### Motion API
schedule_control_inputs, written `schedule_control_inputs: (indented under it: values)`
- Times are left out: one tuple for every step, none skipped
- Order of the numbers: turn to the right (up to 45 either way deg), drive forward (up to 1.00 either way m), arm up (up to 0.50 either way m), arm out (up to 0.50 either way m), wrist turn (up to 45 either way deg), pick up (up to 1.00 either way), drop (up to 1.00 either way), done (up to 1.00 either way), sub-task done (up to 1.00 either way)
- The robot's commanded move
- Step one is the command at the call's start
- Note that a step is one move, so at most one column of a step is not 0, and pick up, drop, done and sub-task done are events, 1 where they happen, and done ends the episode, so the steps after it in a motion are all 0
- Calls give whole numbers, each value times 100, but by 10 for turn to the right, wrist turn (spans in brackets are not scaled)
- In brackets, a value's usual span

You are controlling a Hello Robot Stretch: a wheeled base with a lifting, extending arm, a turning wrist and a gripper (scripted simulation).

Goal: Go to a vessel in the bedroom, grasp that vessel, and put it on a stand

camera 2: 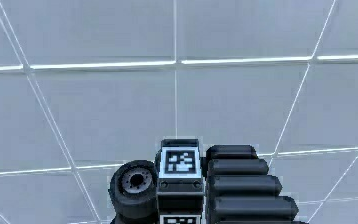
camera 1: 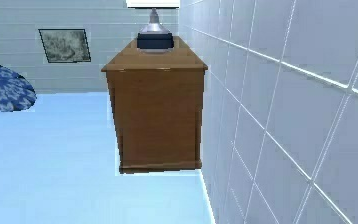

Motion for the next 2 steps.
schedule_control_inputs:
  values:
    - [-270,0,0,0,0,0,0,0,0]
    - [0,35,0,0,0,0,0,0,0]
